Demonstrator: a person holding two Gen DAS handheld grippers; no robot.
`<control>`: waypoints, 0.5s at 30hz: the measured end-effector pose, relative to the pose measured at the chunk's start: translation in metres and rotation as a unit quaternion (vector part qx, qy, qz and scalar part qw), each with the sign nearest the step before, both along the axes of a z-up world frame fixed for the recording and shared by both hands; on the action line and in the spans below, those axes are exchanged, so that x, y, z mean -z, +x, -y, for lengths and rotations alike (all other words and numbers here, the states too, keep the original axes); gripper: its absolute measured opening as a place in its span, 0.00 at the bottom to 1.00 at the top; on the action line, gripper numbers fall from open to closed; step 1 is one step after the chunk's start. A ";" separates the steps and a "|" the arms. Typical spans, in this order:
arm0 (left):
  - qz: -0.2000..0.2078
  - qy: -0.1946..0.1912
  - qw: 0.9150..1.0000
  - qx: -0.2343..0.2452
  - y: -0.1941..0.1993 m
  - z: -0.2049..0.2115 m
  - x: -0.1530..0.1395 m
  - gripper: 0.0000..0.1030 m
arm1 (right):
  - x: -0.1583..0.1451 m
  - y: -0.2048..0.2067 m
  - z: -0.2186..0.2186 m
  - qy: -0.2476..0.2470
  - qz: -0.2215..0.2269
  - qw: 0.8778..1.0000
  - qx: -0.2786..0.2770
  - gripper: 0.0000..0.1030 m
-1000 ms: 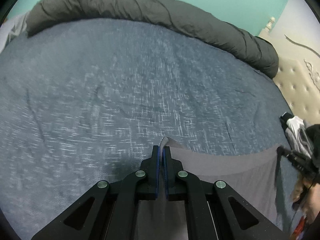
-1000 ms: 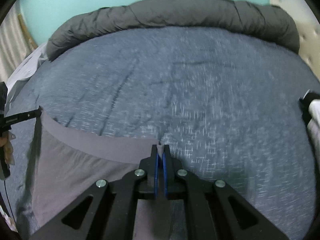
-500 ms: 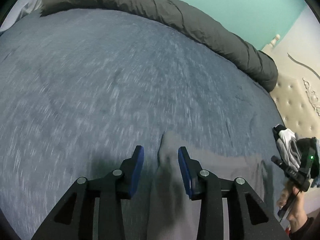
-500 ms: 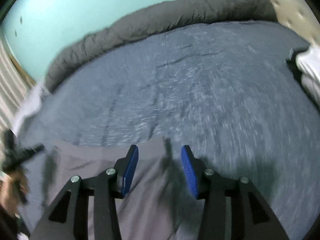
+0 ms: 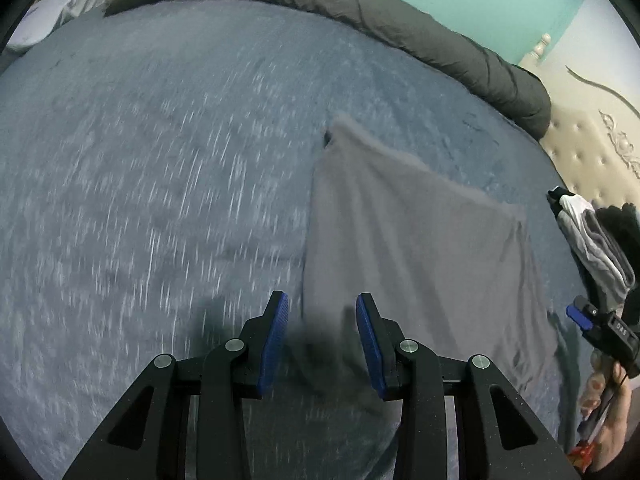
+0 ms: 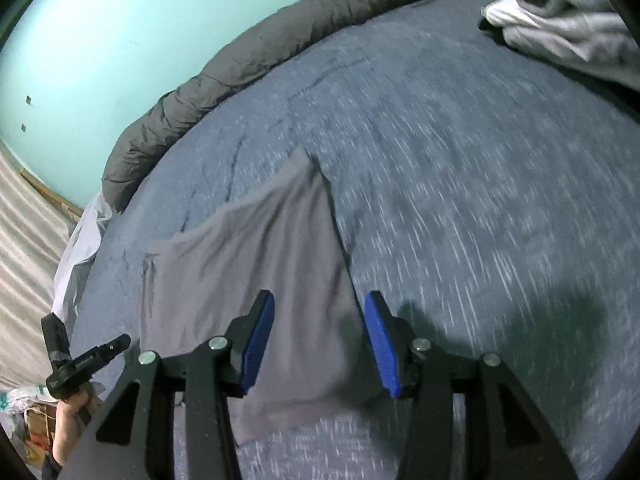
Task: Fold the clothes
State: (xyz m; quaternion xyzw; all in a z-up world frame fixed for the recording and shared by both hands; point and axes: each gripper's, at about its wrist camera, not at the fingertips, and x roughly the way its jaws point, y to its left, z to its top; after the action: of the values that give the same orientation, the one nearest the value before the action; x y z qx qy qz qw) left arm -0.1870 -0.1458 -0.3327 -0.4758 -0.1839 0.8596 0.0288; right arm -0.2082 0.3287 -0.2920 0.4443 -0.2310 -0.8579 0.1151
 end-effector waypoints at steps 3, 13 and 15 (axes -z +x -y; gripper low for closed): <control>0.002 0.009 1.000 -0.007 0.010 0.002 0.010 0.37 | 0.008 0.005 0.002 -0.003 0.001 1.000 -0.005 0.46; -0.025 -0.017 0.999 0.013 0.028 0.002 0.001 0.02 | 0.017 0.000 0.012 -0.014 0.007 1.000 -0.020 0.47; -0.036 -0.020 0.999 0.009 0.034 0.007 -0.005 0.02 | 0.018 0.000 0.011 -0.016 0.007 1.000 -0.018 0.47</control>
State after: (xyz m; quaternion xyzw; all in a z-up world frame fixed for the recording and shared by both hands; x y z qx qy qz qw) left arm -0.1535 -0.1525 -0.3276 -0.4467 -0.1612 0.8794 0.0333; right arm -0.2079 0.3178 -0.3099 0.4529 -0.2373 -0.8485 0.1363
